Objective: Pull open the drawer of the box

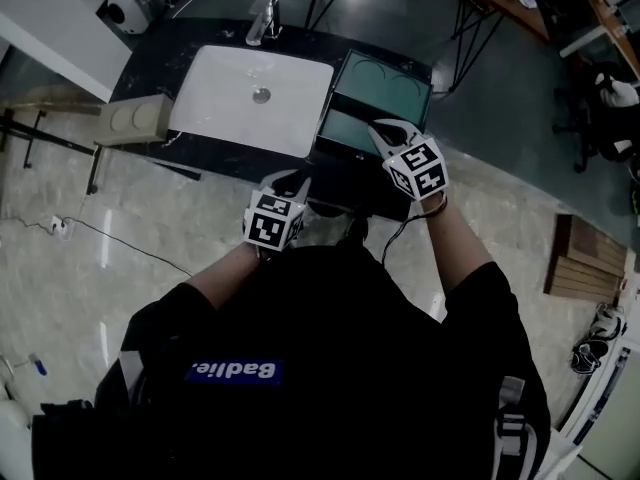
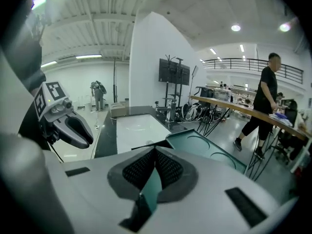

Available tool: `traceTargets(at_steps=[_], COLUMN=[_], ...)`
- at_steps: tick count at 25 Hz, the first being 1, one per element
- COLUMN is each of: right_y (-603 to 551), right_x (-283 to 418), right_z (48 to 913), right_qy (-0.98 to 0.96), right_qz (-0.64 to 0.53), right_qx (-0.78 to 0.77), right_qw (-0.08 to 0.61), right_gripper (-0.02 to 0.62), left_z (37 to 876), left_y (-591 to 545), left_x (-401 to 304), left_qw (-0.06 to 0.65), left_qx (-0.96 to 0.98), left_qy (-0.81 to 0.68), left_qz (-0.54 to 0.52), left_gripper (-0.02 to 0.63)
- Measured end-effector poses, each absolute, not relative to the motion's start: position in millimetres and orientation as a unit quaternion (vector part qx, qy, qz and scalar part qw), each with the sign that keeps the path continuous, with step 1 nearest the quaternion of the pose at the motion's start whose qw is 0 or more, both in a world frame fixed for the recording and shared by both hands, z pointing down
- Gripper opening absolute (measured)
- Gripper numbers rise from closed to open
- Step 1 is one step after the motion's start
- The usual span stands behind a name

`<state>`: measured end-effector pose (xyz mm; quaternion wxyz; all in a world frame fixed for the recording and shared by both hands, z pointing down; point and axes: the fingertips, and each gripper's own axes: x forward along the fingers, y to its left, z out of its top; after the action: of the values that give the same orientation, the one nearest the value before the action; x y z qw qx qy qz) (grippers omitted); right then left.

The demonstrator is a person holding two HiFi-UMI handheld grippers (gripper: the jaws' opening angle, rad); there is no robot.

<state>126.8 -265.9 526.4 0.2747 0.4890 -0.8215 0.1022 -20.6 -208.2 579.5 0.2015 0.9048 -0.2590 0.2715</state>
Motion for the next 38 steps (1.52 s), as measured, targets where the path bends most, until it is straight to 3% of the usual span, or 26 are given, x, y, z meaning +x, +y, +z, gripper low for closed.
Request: traceTargets(at_steps=[8, 16, 29, 38], right_y=[-194.1, -141.1, -43.1, 47.8], right_x=[81.3, 55.0, 74.5, 77.8], right_z=[516.6, 499.0, 461.8, 435.8], right_qy=[-0.781, -0.763, -0.770, -0.773], right_qz=[0.132, 0.140, 0.124, 0.060], right_qx=[0.575, 0.609, 0.618, 0.626], right_qw=[0.205, 0.168, 0.092, 0.079], right_gripper=[0.000, 0.000, 0.000, 0.000], left_z=[548.8, 530.6, 495.4, 471.4], left_y=[-193.5, -178.5, -80.8, 5.7], left_x=[-36.7, -37.0, -6.5, -2.1], left_qw=[0.137, 0.128, 0.106, 0.081], left_qx=[0.942, 0.954, 0.951, 0.945], left_qy=[-0.209, -0.184, -0.209, -0.257], left_qz=[0.223, 0.198, 0.203, 0.188], left_gripper=[0.067, 0.067, 0.067, 0.067])
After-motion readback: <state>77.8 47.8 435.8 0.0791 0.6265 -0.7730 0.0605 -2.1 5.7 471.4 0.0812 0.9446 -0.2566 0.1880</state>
